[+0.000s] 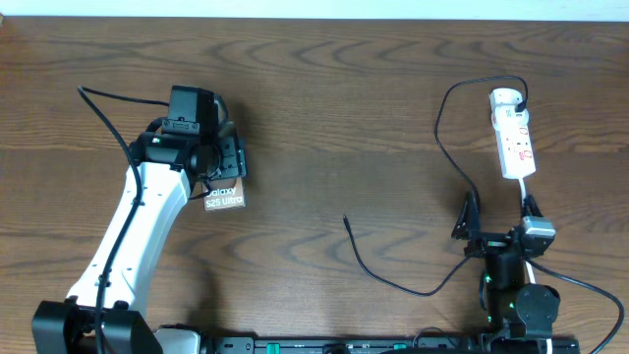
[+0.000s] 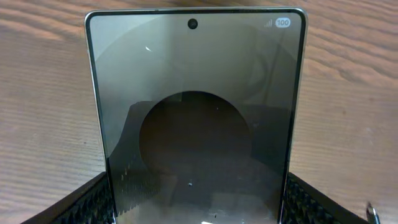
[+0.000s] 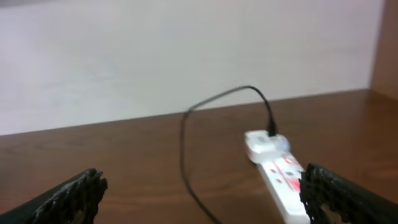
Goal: Plug charger to phone and switch on socket
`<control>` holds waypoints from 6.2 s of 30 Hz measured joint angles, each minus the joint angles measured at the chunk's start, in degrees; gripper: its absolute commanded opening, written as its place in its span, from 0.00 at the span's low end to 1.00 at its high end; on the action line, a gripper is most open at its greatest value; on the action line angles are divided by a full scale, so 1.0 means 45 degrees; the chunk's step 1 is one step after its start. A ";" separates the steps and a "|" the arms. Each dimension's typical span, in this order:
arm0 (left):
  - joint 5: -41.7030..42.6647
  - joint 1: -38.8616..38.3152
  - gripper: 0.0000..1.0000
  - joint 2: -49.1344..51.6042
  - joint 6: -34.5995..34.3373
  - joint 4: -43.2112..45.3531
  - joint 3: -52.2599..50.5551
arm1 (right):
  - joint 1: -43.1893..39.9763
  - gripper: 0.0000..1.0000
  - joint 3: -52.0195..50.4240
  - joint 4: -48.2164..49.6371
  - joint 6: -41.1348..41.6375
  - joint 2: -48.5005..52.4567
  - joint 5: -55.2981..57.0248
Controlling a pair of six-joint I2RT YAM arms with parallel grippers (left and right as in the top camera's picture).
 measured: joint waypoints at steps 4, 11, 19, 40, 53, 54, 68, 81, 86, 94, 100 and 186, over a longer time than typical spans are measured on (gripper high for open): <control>0.0228 -0.0005 0.07 0.0000 0.0316 0.0034 0.0000 | 0.0000 0.99 0.0826 -0.0389 -0.0423 0.0131 -0.0471; 0.0277 -0.0015 0.07 0.0000 0.0427 0.0073 0.0000 | 0.0000 0.99 0.4988 -0.2618 -0.1651 0.2589 -0.0743; 0.0374 -0.0015 0.07 0.0000 0.0563 0.0053 0.0000 | 0.0000 0.99 1.2585 -0.8665 -0.2079 0.9024 -0.1860; 0.0607 -0.0029 0.07 0.0000 -0.0121 0.0102 0.0000 | 0.0000 0.98 2.1017 -1.2900 -0.0583 2.0006 -0.9486; 0.0704 -0.0034 0.07 0.0000 -0.8320 0.0301 0.0000 | 0.1127 0.89 2.1060 -1.0414 0.0267 2.6923 -1.7422; 0.0704 -0.0034 0.07 0.0005 -0.9063 0.0296 0.0000 | 0.1331 0.89 2.1060 -1.0404 0.0223 2.7044 -1.7490; 0.0699 -0.0034 0.07 0.0000 -1.8399 -0.0291 0.0000 | 0.4265 0.87 2.1060 -1.0103 0.0029 2.7137 -1.6495; 0.0758 -0.0034 0.07 0.0000 -2.1857 -0.1316 0.0000 | 0.4833 0.85 2.1060 -0.9913 0.0034 2.7137 -1.6194; 0.0792 -0.0034 0.07 0.0000 -2.2197 -0.1404 0.0000 | 0.5508 0.85 2.1060 -0.9379 0.0117 2.7137 -1.6150; 0.0792 -0.0034 0.07 0.0000 -2.2377 -0.1613 0.0000 | 0.6776 0.81 2.1060 -0.8655 0.0641 2.7137 -1.6150; 0.0792 -0.0034 0.07 0.0000 -2.2411 -0.1617 0.0000 | 0.7164 0.79 2.1060 -0.8568 0.0821 2.7137 -1.6101; 0.2555 -0.0321 0.07 0.0000 -2.3397 -0.1598 0.0000 | 0.8310 0.22 2.1060 -0.8184 0.0923 2.7137 -1.3600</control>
